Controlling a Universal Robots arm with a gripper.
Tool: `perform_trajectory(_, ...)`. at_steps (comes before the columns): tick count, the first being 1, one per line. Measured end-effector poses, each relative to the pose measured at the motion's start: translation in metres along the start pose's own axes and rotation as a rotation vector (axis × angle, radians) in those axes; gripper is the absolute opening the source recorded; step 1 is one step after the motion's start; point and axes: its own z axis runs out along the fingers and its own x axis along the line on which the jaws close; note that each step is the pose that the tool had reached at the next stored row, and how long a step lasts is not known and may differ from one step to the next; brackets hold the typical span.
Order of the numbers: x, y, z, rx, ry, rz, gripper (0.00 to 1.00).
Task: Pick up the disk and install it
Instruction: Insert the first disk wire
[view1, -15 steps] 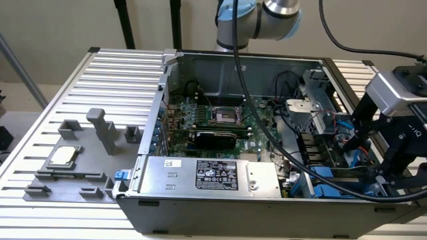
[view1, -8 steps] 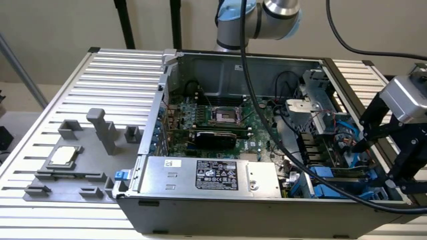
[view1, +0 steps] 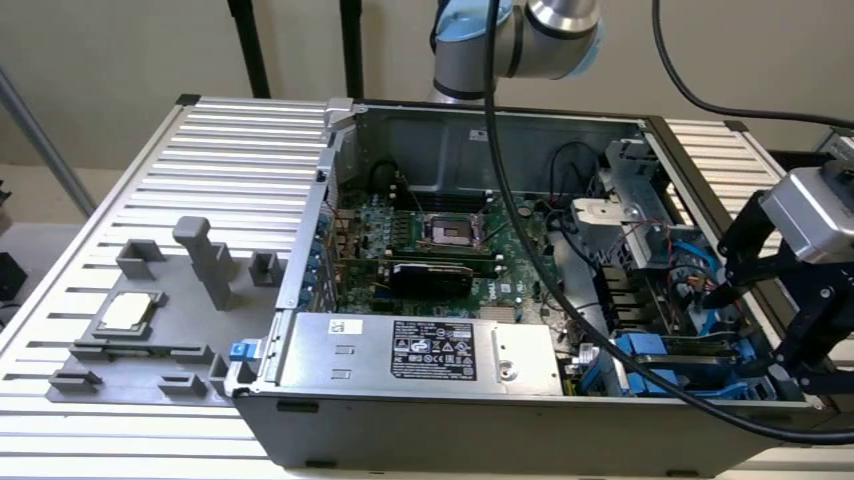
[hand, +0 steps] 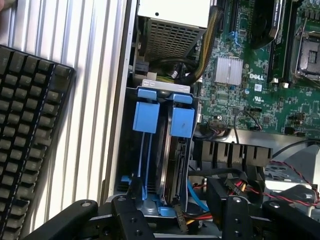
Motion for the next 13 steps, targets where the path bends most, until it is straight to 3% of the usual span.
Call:
perform_trajectory(4,0.0013,-0.0034,0.0015,0.0011,-0.0011,-0.011,0.63)
perform_trajectory(7,0.0015,-0.0046,0.0015,0.0087,0.0003,-0.026,0.63)
perform_trajectory(9,0.0016,-0.0049,0.0016,0.0196,0.0017,-0.041,0.63)
perform_trajectory(13,0.0016,-0.0048,0.0016,0.0537,0.0058,-0.083,0.63)
